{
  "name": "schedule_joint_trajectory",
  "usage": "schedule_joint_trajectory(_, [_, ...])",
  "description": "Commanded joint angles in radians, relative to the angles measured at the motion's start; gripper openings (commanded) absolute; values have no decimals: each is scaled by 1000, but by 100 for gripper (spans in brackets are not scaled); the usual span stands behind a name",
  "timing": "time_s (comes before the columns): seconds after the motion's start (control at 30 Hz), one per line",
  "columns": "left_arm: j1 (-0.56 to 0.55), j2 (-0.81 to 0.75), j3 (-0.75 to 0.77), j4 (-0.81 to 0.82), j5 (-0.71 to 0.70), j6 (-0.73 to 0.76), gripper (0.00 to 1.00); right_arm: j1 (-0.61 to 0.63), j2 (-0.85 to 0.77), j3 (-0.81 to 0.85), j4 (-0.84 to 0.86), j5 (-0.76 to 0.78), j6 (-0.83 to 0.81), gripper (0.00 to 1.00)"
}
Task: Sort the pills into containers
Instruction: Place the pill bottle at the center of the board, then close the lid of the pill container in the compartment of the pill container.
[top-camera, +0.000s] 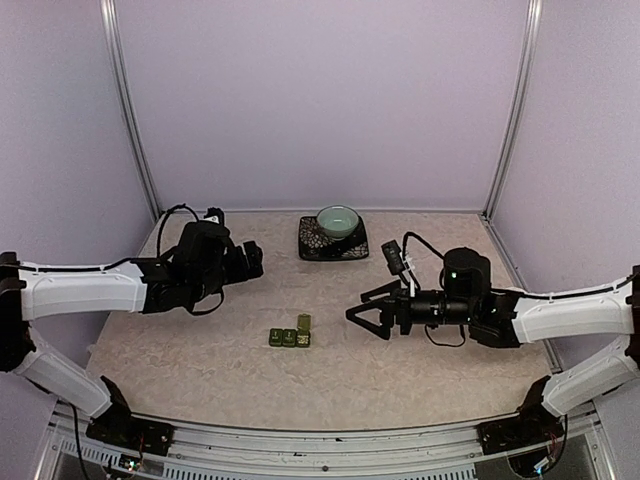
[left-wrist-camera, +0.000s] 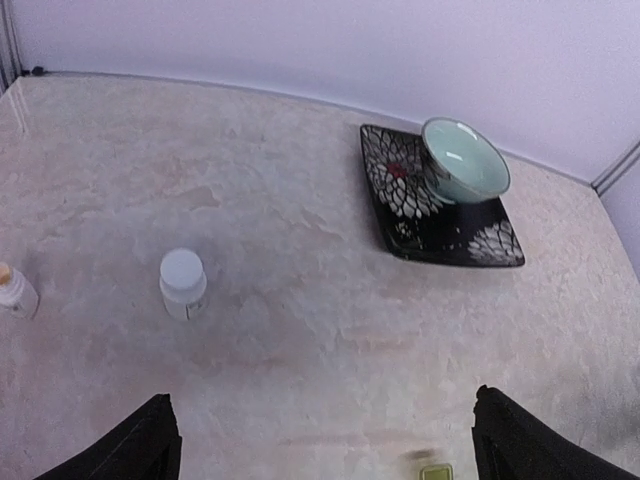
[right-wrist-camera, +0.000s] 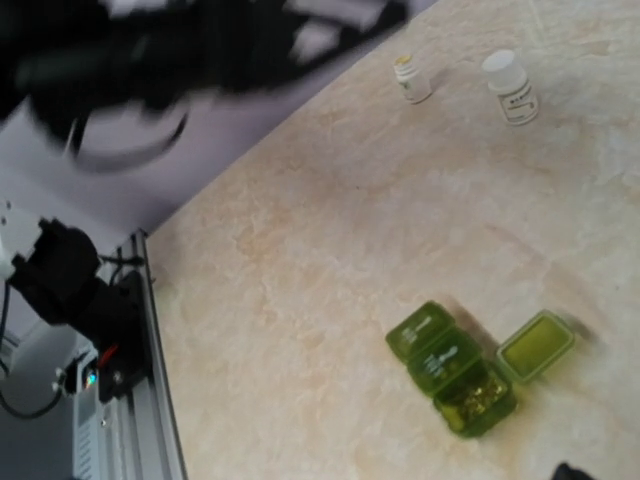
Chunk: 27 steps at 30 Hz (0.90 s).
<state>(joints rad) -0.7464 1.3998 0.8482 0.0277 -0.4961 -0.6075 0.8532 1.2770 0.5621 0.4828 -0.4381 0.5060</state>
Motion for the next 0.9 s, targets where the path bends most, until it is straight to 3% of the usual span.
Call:
schedule_joint_trajectory(0.0, [-52, -55, -100, -75, 43, -96, 99, -89, 120, 62, 121, -176, 89, 100])
schedule_joint_trajectory(0.27, [-122, -87, -220, -60, 58, -154, 99, -171, 386, 158, 230, -295, 168, 99])
schedule_joint_trajectory(0.53, [-128, -70, -313, 24, 134, -199, 98, -181, 554, 246, 246, -307, 181, 95])
schedule_joint_trajectory(0.87, [-163, 47, -263, 30, 148, -207, 97, -179, 725, 382, 233, -325, 207, 91])
